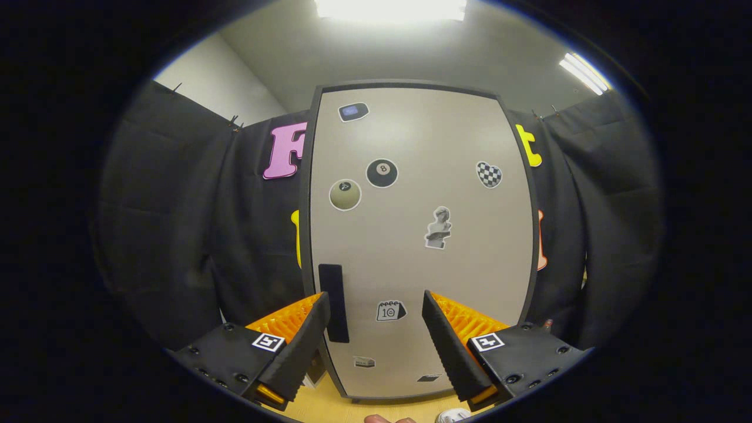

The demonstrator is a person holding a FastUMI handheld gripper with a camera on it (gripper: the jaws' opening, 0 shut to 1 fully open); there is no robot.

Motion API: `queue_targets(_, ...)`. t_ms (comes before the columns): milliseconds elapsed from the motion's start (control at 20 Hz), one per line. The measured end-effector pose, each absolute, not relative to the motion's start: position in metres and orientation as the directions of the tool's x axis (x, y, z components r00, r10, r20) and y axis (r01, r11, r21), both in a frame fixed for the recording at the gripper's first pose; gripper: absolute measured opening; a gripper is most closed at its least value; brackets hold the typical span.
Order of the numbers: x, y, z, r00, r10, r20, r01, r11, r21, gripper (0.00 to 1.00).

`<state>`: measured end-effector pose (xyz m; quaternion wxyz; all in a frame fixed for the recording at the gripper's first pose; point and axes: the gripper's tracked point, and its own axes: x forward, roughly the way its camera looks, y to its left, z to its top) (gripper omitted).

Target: Open the shoe cabinet door, grab the shoes and put them into the shoe cabinet, then close the shoe cabinet door.

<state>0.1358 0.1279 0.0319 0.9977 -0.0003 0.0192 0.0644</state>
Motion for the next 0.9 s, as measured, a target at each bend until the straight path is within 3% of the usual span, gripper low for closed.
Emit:
queue_targets(650,0.211,0.182,-0.030,0.958,0.201,-0.205,-0.205,0.979,0.000,0.99)
queue_targets(800,0.215,0.186,-0.034,0.955,0.204,-0.213,-0.212,0.977,-0.015,0.57)
queue_targets(900,0.214,0.192,-0.036,0.952,0.213,-0.222,-0.219,0.976,-0.001,0.50)
